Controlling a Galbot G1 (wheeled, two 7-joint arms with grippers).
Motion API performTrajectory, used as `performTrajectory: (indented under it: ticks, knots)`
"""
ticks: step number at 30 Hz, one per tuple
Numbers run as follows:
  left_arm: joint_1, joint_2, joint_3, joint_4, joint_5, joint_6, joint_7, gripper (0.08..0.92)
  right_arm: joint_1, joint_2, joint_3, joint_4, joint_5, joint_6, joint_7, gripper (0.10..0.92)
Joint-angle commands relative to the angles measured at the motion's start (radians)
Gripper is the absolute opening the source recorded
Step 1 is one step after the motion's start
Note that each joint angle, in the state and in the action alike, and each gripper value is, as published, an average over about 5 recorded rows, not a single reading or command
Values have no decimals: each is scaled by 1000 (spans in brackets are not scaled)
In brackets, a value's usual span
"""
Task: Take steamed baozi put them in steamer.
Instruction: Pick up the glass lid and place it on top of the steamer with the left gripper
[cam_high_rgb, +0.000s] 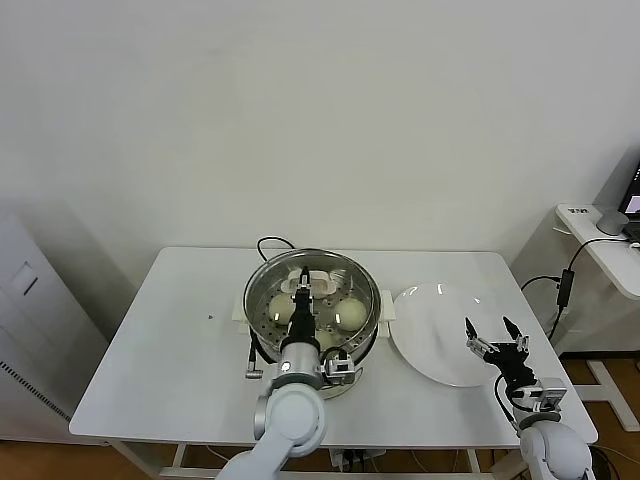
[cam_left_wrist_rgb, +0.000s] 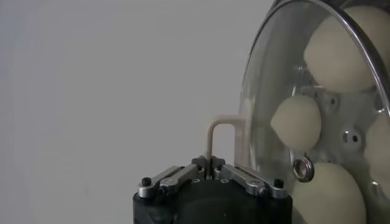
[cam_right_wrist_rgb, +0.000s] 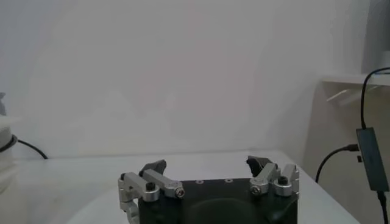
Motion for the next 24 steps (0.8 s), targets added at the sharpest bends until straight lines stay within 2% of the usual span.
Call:
performTrajectory:
  ticks: [1, 24]
  knots:
    - [-4, -16, 6, 30, -3, -1, -7, 105, 0, 1, 0, -3, -1, -1, -1, 823]
    - [19, -11, -3, 29, -33, -9, -29, 105, 1, 16, 1, -23, -13, 6, -6, 823]
